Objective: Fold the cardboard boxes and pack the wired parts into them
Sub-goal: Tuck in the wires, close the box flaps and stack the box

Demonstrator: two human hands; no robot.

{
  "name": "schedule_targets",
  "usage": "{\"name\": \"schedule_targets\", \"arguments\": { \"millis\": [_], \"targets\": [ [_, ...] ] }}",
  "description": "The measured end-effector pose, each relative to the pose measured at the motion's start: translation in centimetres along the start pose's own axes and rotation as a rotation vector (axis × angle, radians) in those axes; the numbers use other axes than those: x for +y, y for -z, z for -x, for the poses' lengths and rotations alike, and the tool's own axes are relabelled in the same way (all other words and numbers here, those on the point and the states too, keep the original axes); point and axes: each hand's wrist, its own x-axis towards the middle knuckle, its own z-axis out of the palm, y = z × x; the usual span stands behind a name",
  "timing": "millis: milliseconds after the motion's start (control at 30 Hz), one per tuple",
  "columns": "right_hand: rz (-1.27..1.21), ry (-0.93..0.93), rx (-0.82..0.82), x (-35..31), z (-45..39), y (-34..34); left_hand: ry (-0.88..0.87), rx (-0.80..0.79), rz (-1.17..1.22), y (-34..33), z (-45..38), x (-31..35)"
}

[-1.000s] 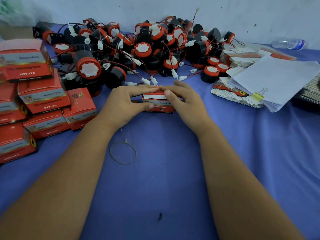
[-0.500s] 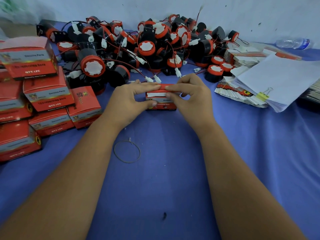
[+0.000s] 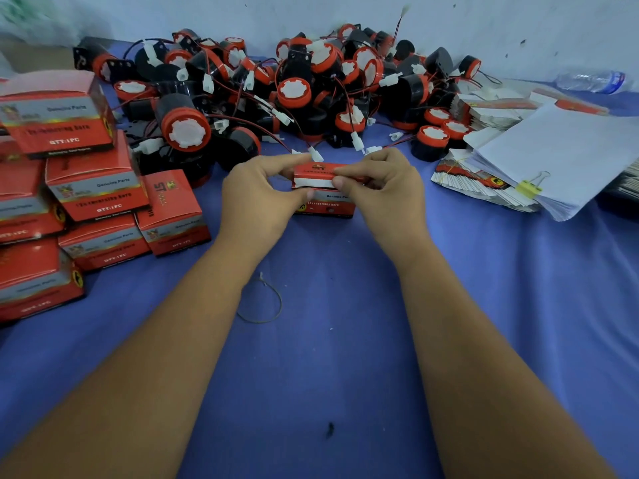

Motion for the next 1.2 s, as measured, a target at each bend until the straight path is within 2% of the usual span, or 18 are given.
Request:
{"name": "schedule_targets", "arguments": {
  "millis": [67,167,367,533,667,833,933,1000,1100,1200],
  "targets": [
    [-0.001,-0.006,0.015,0.0,0.0,-0.1,0.095,0.026,0.144,0.0,0.1,0.1],
    [-0.004,-0.017,0.025,0.1,0.0,-0.1,0.192,-0.048,0.315,0.5,0.0,-0.1],
    [0.017,0.012,0.039,0.0,0.1,-0.2,-0.034,-0.083,0.041,0.6,0.2,0.0],
    [0.074,0.079,0.049,-0.2,0.4,-0.6,0.063,-0.062,0.086,0.7,-0.2,-0.7],
    [0.074,0.096,0.008,-0.3,0.5,-0.5,-0.067,-0.093,-0.091,0.1,0.0,-0.5],
    [-0.293,-0.137,-0.004,-0.4,0.3,-0.1,-0.179,-0.096,-0.254,-0.1,-0.1,-0.4],
    [-0.328,-0.254,0.026,-0.1,0.0,0.3,-0.219,-0.093,-0.332,0.0,-0.2,-0.3],
    [-0.358,-0.305,-0.036,0.0,0.0,0.6,-0.223,-0.102,-0.369,-0.1,0.0,-0.3],
    [-0.331,-0.306,-0.131,0.1,-0.2,1.1,-0.270,-0.199,-0.356,-0.2,0.5,-0.1],
    [-0.294,-0.311,-0.173,0.1,-0.4,1.1,-0.287,-0.190,-0.345,-0.3,0.5,0.0]
  ]
}}
